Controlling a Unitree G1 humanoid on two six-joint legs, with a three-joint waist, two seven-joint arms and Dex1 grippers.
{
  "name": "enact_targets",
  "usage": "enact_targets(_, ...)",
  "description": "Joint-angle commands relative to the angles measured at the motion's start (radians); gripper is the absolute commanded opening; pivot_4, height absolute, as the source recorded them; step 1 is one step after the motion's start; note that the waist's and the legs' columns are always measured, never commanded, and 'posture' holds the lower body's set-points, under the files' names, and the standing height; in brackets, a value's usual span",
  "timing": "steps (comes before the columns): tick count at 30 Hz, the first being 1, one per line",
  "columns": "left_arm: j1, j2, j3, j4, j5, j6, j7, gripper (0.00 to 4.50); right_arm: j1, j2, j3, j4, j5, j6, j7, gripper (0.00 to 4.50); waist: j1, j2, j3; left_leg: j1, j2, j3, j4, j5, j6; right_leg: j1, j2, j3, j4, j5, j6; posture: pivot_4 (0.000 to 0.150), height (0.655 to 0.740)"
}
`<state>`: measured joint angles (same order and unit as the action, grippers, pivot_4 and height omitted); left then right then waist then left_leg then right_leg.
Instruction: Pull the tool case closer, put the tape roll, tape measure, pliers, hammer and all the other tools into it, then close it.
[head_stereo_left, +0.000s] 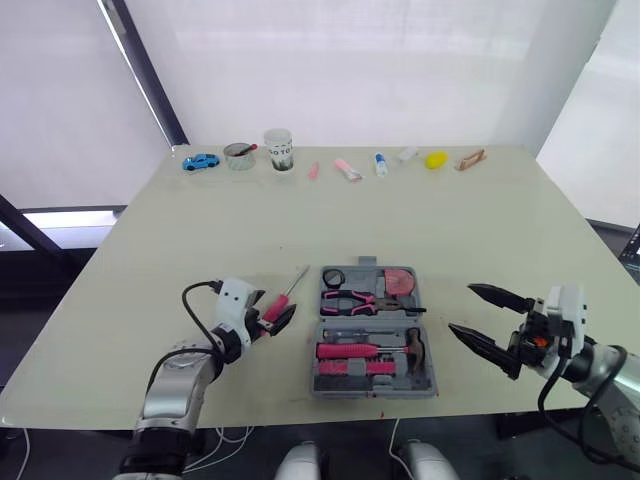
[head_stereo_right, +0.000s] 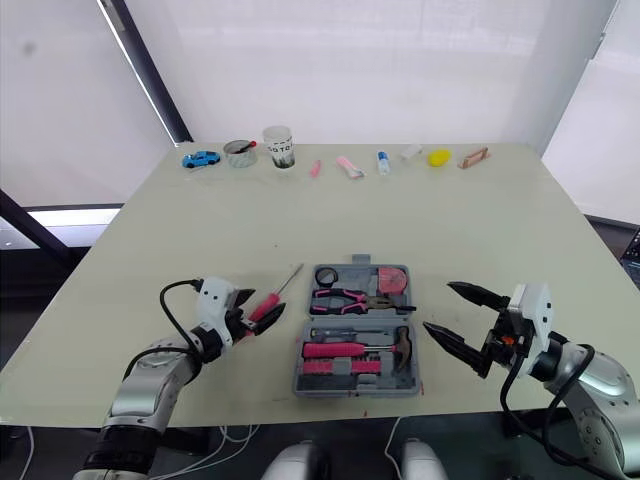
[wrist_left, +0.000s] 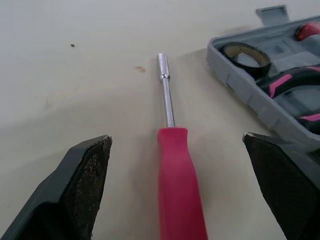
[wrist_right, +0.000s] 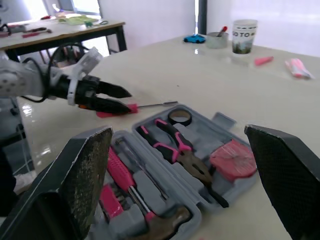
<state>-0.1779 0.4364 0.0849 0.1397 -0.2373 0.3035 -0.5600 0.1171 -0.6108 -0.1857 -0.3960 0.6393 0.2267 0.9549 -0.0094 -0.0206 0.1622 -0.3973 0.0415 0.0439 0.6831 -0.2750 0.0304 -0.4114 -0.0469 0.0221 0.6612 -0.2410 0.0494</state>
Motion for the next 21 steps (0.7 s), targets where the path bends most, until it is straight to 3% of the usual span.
enact_targets(1, -0.034, -0.008, -0.015, -0.024, 0.020, 0.078, 0.045, 4.50, -0.032, -0.010, 0.009, -0.040, 0.002, 0.001, 0.005, 4.46, 0.000, 0.000, 0.000, 0.000, 0.000, 0.000, 0.000, 0.000, 0.000, 0.000, 0.000, 0.000, 0.000, 0.000, 0.000, 0.150, 0.7400)
enact_targets(17, -0.120, 0.002, -0.079, 0.015, 0.106, 0.187, 0.076, 4.50, -0.047, -0.036, 0.048, -0.016, -0.061, -0.064, 0.096, 4.46, 0.002, 0.000, 0.000, 0.000, -0.001, 0.000, 0.001, 0.000, 0.000, 0.000, 0.000, 0.000, 0.000, 0.000, 0.000, 0.150, 0.7400)
enact_targets(20, -0.124, -0.007, -0.078, 0.013, 0.096, 0.202, 0.074, 3.65, -0.042, -0.034, 0.047, -0.013, -0.066, -0.071, 0.101, 4.50, 0.002, 0.000, 0.000, 0.000, -0.001, -0.001, 0.001, 0.000, 0.000, 0.000, 0.000, 0.000, 0.001, 0.000, 0.000, 0.150, 0.7400)
enact_targets(21, -0.123, -0.009, -0.077, 0.010, 0.094, 0.207, 0.075, 3.12, -0.040, -0.033, 0.046, -0.013, -0.068, -0.073, 0.101, 4.50, 0.002, 0.000, 0.000, 0.000, -0.001, -0.001, 0.001, 0.000, 0.000, 0.000, 0.000, 0.000, 0.000, 0.000, 0.000, 0.150, 0.7400)
